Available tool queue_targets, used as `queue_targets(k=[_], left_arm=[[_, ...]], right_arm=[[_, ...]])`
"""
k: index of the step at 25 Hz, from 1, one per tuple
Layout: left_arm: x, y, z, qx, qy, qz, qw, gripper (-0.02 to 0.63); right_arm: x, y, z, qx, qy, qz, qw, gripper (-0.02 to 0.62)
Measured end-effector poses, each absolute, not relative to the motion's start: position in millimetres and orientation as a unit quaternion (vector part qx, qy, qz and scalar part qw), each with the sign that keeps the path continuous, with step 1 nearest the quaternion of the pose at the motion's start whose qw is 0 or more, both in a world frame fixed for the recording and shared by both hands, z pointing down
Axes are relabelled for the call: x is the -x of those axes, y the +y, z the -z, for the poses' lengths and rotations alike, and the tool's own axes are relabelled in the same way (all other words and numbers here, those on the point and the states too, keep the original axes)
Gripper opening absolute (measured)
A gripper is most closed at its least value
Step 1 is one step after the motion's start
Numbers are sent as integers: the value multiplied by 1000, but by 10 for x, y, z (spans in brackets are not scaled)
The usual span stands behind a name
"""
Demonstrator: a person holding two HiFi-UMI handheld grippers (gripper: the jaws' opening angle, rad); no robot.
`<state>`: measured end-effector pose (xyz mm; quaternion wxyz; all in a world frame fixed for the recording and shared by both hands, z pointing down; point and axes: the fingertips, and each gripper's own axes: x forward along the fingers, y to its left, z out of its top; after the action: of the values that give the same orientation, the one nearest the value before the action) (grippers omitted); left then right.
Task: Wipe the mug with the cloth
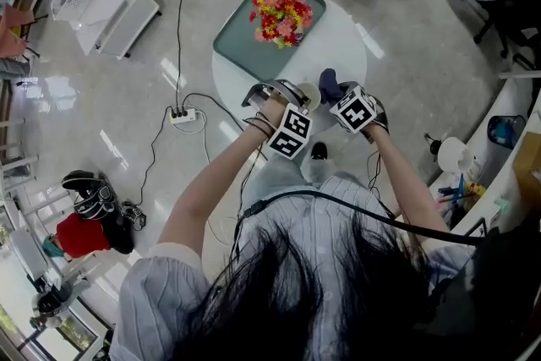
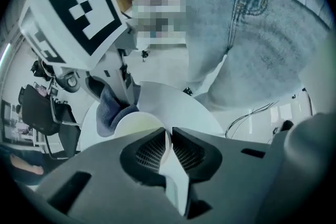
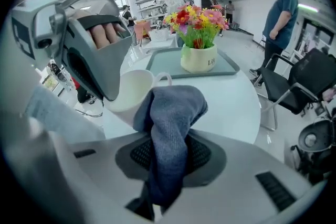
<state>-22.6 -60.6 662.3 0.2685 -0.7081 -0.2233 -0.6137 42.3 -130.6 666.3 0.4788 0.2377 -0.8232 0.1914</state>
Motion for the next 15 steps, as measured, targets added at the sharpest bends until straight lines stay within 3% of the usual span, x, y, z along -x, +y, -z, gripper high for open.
queue_targets(k=[15], left_arm=[[240,-621,-6633,690,-250,592,333,49]], right_arm=[[-207,-1717,-6540,-241,-831,-140,481,101]])
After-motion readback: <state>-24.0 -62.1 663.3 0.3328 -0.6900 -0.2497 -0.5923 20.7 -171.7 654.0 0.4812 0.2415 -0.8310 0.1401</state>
